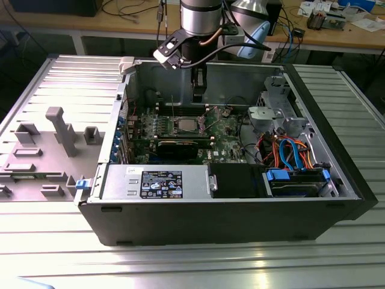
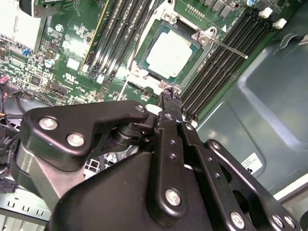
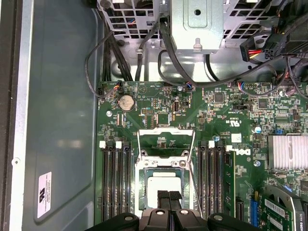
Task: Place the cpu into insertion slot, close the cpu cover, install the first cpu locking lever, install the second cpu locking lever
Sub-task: 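Close the cpu cover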
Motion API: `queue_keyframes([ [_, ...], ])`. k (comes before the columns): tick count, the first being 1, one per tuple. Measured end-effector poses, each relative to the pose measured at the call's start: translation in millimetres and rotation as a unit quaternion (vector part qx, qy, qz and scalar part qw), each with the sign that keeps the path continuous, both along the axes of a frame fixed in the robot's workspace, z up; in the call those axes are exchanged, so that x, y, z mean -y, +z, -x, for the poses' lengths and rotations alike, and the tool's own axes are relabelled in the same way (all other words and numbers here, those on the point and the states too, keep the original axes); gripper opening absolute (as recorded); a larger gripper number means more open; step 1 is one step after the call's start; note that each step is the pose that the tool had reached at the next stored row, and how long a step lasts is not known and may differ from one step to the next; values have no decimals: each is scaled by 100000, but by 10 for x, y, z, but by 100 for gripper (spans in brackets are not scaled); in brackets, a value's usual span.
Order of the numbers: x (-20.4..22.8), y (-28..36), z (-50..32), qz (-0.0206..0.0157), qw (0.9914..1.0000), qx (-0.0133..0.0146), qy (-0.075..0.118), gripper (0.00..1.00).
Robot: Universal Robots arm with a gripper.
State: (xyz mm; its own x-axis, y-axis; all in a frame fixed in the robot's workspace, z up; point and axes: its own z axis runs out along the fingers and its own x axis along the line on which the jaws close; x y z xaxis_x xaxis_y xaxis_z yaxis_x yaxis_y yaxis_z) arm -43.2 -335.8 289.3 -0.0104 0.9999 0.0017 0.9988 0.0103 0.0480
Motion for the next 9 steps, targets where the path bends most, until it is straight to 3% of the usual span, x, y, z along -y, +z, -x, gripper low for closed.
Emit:
queue_keyframes([
  [9,0,0,-23,0,100000,-2,2,11],
])
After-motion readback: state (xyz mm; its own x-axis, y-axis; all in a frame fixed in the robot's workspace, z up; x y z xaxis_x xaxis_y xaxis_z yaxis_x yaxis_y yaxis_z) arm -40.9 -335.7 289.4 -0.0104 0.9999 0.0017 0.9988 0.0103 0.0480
